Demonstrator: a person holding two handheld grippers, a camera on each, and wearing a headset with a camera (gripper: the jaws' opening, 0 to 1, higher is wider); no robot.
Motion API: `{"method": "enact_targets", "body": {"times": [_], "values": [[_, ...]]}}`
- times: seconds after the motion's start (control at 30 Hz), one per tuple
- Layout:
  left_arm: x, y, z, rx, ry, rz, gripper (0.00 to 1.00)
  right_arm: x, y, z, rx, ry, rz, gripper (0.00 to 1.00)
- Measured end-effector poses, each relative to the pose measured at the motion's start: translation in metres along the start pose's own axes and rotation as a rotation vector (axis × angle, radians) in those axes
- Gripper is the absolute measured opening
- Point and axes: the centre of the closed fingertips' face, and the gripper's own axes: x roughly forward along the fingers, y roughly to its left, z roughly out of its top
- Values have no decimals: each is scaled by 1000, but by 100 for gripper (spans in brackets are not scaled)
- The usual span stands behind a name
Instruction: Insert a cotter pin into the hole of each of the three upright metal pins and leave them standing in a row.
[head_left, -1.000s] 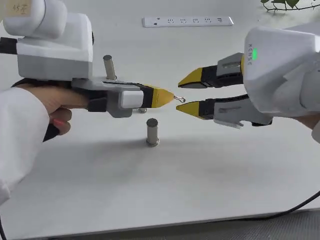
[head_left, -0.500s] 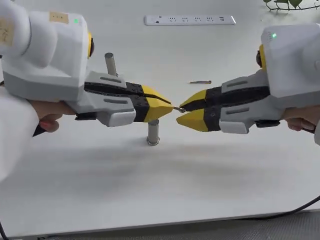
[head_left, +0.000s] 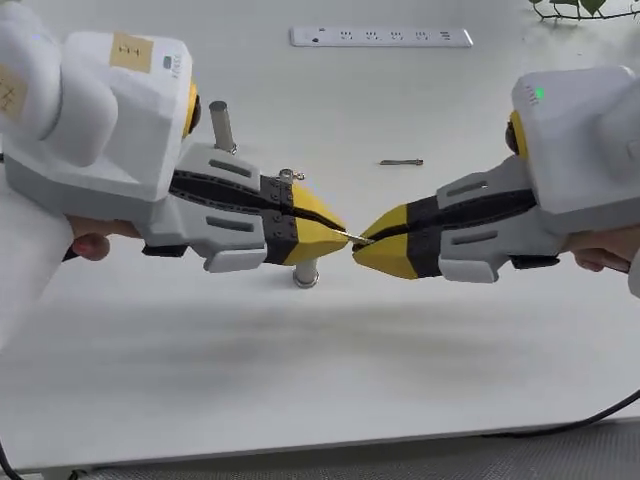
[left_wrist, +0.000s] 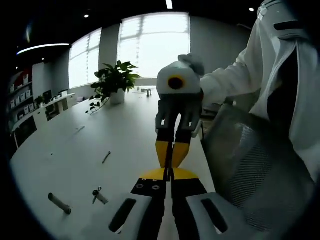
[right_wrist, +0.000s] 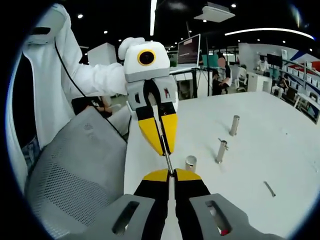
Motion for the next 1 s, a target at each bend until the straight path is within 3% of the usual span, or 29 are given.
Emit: {"method": "enact_targets", "body": {"times": [0.03,0.13,0.3,0.43,0.5,0.67,0.77,1.0], "values": [[0,2,-3,40,26,5,1,0,1,1,-7,3,0,0],[-1,3,-9,80,68,3,1,0,4,3,-30,11,7,0],[-6,12,-20,98,86,33,2,0,4,4,-72,39,1,0],[-8,24,-25,100,85,84,24,0,0,2,-73,49,-10,0],[-9,30,-28,98,88,105,27,0,-4,-4,-79,74,-24,0],[-7,38,-36,79,111,131,27,1,-8,-18,-72,126,-30,0],[-4,41,-44,67,131,129,25,5,-18,-31,-66,157,-46,0],[0,51,-59,37,160,124,21,9,-37,-39,-55,181,-48,0]]}}
